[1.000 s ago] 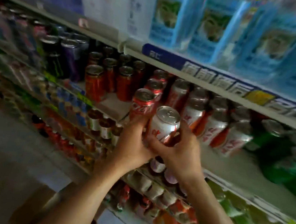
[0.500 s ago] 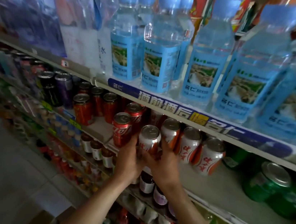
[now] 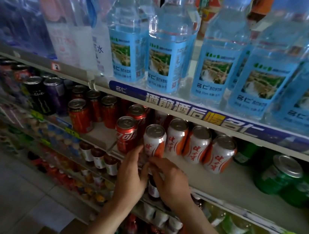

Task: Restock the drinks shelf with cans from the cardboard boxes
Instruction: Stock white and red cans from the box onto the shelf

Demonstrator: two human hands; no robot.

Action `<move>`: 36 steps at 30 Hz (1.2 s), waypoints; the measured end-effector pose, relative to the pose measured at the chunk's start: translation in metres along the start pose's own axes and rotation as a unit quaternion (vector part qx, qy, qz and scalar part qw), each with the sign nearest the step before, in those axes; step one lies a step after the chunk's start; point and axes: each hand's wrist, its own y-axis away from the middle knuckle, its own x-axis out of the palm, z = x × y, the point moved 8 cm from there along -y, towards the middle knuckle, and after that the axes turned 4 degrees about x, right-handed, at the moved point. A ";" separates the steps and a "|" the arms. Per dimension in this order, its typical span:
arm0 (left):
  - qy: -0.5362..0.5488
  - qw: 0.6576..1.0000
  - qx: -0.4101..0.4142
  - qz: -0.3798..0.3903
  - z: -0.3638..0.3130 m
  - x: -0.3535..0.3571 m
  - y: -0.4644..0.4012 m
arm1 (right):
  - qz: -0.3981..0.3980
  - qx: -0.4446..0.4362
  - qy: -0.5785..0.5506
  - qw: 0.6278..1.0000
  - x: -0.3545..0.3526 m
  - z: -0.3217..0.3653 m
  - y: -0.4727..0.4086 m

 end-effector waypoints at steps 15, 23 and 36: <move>0.054 0.993 0.010 0.108 0.015 -0.002 -0.017 | 0.080 0.022 0.030 0.996 0.012 0.003 -0.045; 0.052 0.991 0.041 0.113 0.013 -0.007 -0.018 | 0.128 0.017 0.020 0.991 0.018 0.014 -0.059; 0.075 0.995 0.038 0.060 0.020 -0.029 -0.004 | -0.043 0.038 -0.037 0.998 -0.018 0.031 -0.030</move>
